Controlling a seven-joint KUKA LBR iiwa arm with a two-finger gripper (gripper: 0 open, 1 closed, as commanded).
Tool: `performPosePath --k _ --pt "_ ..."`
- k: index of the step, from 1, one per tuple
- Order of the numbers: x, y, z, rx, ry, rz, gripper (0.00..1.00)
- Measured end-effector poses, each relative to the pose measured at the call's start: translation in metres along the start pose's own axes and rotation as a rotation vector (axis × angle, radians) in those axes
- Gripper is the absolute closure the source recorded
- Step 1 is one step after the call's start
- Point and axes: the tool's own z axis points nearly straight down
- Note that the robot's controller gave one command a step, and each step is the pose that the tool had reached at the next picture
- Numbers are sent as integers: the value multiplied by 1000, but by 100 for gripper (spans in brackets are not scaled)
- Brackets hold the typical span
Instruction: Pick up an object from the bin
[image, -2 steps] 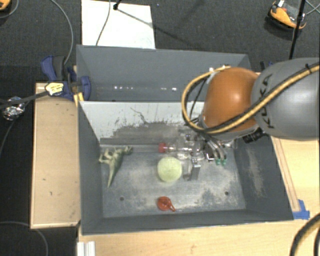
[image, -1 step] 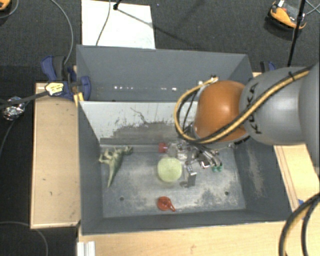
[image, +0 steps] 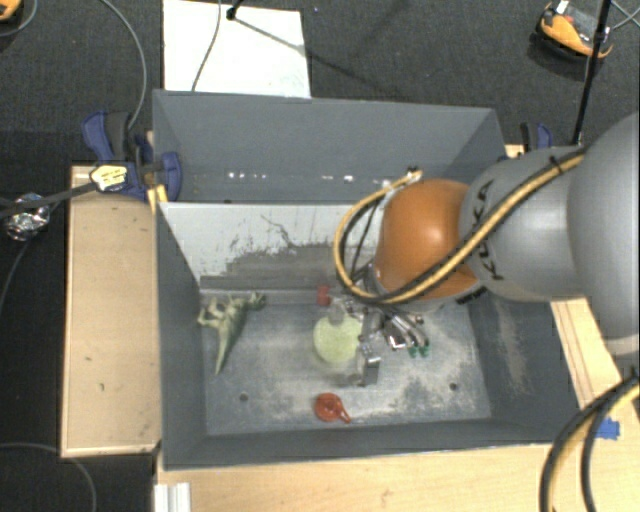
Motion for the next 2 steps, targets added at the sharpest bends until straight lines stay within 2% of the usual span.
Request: performPosePath --k 1,2 --pt "-12 12 11 1 -14 -22 100" --pt "-12 12 11 1 -14 -21 100"
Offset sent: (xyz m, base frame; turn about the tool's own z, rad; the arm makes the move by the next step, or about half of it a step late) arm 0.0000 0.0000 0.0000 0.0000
